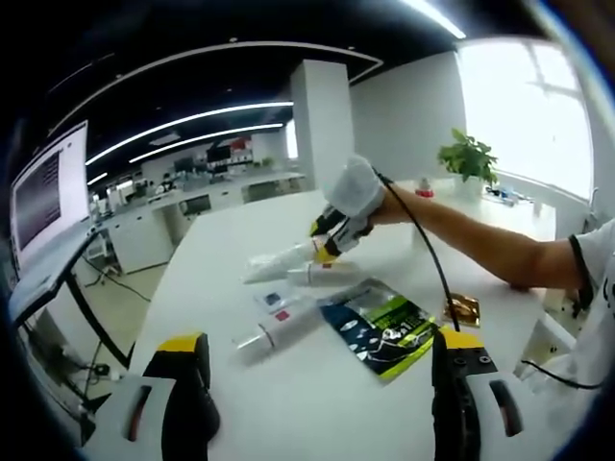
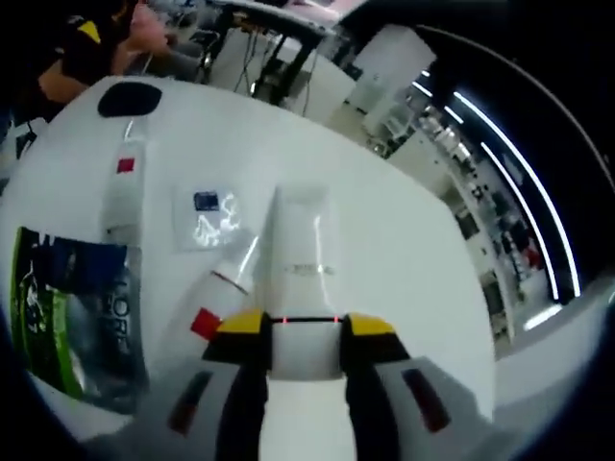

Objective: Arrange the skincare products in the storage area until every visible bottle or jar stands upright without overlapping.

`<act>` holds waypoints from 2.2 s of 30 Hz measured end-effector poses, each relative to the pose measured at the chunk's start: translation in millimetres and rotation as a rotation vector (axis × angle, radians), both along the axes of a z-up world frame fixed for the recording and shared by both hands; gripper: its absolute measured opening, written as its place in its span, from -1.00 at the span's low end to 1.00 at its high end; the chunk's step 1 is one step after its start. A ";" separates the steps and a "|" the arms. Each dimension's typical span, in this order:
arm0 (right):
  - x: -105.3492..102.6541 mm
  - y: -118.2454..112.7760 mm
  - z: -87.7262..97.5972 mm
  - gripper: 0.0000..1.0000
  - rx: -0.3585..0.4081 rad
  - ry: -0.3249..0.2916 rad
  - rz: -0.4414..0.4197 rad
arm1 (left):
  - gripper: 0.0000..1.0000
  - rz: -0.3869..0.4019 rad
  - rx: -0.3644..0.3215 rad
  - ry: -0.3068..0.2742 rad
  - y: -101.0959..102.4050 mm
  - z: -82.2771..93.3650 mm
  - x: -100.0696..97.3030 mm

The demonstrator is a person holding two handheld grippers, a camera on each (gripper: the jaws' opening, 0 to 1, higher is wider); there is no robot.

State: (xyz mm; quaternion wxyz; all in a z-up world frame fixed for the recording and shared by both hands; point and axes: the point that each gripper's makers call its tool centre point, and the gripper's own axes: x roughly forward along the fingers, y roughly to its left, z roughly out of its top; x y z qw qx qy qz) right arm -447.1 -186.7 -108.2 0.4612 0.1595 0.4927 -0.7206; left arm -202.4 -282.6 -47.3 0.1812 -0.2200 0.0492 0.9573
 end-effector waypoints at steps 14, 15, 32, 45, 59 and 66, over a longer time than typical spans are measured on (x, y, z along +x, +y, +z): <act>-14.4 -5.4 17.8 -0.43 0.127 0.247 0.036 | 0.97 0.003 0.008 0.003 -2.2 0.1 -0.5; -15.1 -4.4 16.9 -0.43 0.140 0.263 0.039 | 0.97 0.003 0.009 0.004 -2.4 0.2 -0.6; -21.2 -6.7 35.5 -0.43 0.236 0.555 0.077 | 0.95 0.000 0.069 0.024 1.5 4.3 -4.2; -12.2 -11.4 42.1 -0.43 0.280 0.685 0.118 | 0.95 0.008 0.068 0.023 -2.4 1.9 -3.8; 5.2 -31.8 84.0 -0.43 0.139 0.774 0.177 | 0.93 0.025 0.078 0.032 -8.8 0.7 -5.4; 13.6 -33.6 100.6 -0.42 0.089 0.829 0.201 | 0.83 0.032 0.096 0.063 -11.3 5.7 -7.7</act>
